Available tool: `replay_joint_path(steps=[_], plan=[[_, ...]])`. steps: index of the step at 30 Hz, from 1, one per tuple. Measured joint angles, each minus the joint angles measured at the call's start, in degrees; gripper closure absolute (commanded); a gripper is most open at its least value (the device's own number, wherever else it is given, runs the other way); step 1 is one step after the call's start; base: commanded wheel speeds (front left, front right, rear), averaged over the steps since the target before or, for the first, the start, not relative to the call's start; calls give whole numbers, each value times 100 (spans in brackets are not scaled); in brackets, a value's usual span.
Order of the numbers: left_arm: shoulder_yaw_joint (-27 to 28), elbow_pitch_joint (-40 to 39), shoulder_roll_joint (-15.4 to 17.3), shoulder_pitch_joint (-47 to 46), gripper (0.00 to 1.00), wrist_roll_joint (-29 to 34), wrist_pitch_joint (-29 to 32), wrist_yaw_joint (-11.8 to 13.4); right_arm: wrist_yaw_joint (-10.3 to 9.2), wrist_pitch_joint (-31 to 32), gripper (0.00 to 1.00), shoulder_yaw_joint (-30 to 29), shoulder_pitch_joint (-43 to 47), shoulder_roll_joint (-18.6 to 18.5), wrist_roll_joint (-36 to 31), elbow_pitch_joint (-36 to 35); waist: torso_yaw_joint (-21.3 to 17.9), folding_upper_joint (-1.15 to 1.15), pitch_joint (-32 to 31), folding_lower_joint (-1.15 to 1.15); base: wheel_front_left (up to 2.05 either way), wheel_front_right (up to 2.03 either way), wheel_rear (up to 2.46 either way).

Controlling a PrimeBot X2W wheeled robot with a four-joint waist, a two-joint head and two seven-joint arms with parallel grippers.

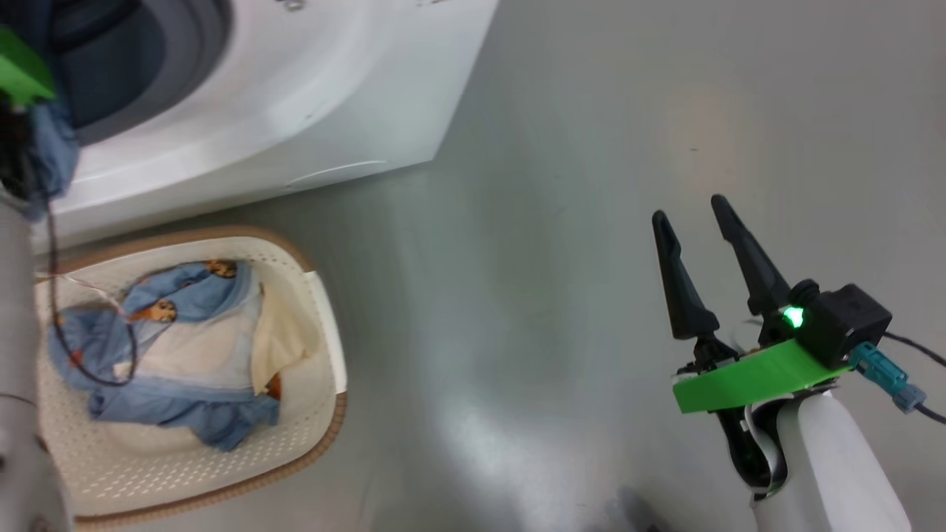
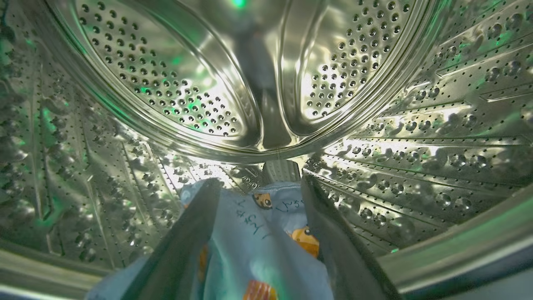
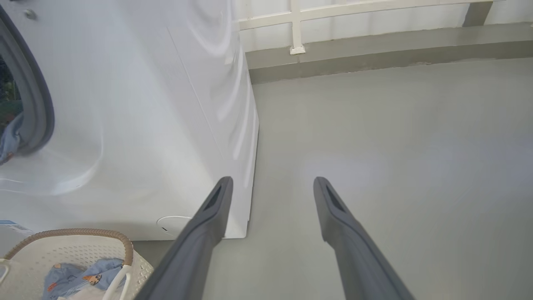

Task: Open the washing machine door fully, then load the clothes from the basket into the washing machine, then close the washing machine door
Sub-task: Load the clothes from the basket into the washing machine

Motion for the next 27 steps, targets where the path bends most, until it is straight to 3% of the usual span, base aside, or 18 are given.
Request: replay_joint_path(steps=[10, 27], plan=[[-15, -1229, -544, 1177, 0, -100, 0, -107, 0, 0, 0, -249, -159, -30, -332, -20, 584, 0, -104, 0, 0, 0, 0], [-162, -2702, -850, 2688, 0, -101, -1, -111, 0, 0, 0, -365, -142, -47, -378, 15, 945, 0, -372, 0, 0, 0, 0]])
